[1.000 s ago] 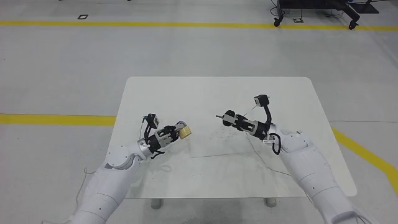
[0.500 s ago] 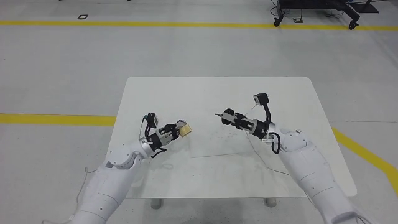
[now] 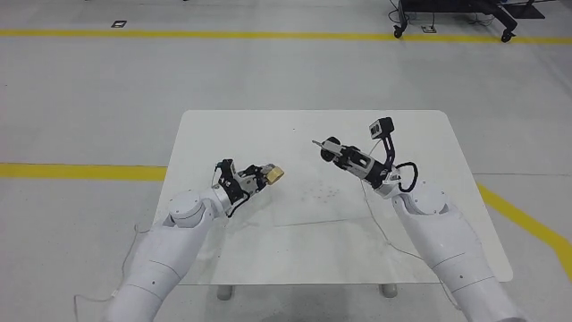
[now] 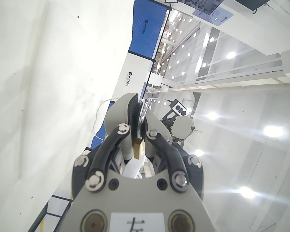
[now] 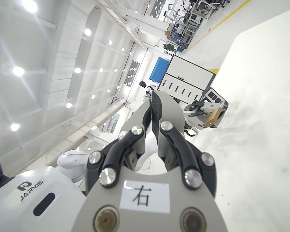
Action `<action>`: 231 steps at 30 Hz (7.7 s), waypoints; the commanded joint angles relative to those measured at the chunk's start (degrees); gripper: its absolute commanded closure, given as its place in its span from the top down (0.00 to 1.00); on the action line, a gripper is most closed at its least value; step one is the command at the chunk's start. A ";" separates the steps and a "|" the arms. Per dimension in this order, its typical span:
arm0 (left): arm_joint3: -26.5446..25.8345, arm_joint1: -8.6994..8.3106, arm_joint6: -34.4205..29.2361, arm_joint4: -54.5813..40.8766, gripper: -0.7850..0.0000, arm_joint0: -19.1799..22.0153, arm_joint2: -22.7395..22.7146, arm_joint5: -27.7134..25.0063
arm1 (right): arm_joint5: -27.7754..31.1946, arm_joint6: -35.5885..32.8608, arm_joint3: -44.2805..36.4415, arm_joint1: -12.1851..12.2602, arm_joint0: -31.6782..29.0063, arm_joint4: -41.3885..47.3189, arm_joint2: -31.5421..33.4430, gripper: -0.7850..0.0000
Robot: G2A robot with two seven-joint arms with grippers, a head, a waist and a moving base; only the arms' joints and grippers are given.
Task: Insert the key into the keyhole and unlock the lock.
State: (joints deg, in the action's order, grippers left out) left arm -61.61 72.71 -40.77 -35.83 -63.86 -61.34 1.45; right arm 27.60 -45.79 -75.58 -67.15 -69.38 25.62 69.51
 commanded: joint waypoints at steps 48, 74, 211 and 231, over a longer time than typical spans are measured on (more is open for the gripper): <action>4.16 6.72 11.34 -4.35 0.00 15.84 9.95 17.96 | -29.27 0.23 -18.61 4.03 -8.89 -20.26 6.55 0.00; -4.78 8.28 23.13 2.85 0.00 10.61 11.97 15.58 | -32.77 21.45 -18.44 2.02 -13.10 -13.80 4.49 0.00; -0.22 13.54 19.71 10.75 0.00 6.29 6.09 -10.44 | -27.95 16.09 -10.77 -2.11 -11.57 14.23 4.60 0.14; -2.98 13.57 19.79 13.28 0.00 4.26 5.36 -8.99 | -27.93 15.97 -10.33 -2.41 -11.68 13.91 4.21 0.17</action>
State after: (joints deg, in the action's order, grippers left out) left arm -64.51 86.27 -20.89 -22.65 -59.50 -55.96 -7.40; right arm -0.28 -29.90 -86.02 -69.51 -81.10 39.19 73.76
